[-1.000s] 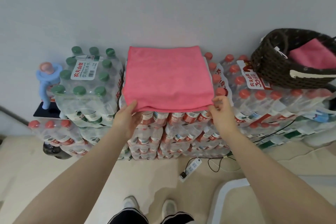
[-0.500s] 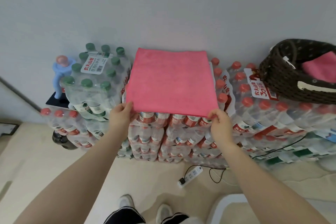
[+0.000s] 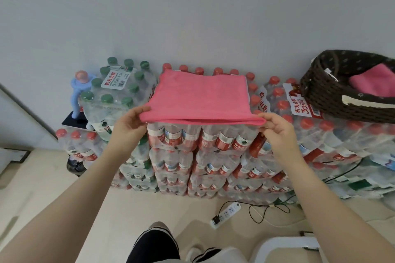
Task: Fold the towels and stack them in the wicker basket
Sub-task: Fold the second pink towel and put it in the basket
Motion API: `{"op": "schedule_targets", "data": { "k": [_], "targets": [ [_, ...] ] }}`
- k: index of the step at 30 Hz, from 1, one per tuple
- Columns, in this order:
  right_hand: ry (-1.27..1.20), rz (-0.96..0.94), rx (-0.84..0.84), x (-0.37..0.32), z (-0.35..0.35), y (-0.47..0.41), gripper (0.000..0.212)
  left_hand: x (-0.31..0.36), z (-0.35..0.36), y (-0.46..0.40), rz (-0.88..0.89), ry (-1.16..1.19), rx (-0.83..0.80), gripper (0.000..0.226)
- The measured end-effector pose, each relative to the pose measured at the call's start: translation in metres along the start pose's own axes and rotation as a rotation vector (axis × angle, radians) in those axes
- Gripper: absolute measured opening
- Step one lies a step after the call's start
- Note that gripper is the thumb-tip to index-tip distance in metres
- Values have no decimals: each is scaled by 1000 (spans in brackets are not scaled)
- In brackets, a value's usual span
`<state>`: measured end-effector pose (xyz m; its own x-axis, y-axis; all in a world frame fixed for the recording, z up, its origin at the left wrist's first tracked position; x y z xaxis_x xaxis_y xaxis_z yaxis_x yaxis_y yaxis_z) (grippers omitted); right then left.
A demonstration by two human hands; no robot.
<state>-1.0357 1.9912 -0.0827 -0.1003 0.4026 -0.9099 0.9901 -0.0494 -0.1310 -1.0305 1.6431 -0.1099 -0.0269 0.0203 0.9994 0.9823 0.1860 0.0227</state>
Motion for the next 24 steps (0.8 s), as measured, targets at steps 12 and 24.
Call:
{"op": "schedule_targets", "data": {
  "k": [12, 24],
  "targets": [
    [4, 146, 212, -1, -2, -85, 15, 44, 15, -94, 106, -131, -57, 20],
    [638, 302, 201, 46, 28, -204, 17, 6, 56, -228, -30, -689, -90, 29]
  ]
}}
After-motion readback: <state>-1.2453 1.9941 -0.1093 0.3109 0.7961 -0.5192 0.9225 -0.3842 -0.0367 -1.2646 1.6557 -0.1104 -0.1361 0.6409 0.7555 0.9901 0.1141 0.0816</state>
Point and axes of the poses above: each hand's wrist, its own y-axis away from the middle knuckle, its own z-axis out of the palm, x = y × z, the point moved 9 cm from there along -y, towards the middle knuckle, and after that the axes turned 5 degrees about y, right-handed, at the moved point
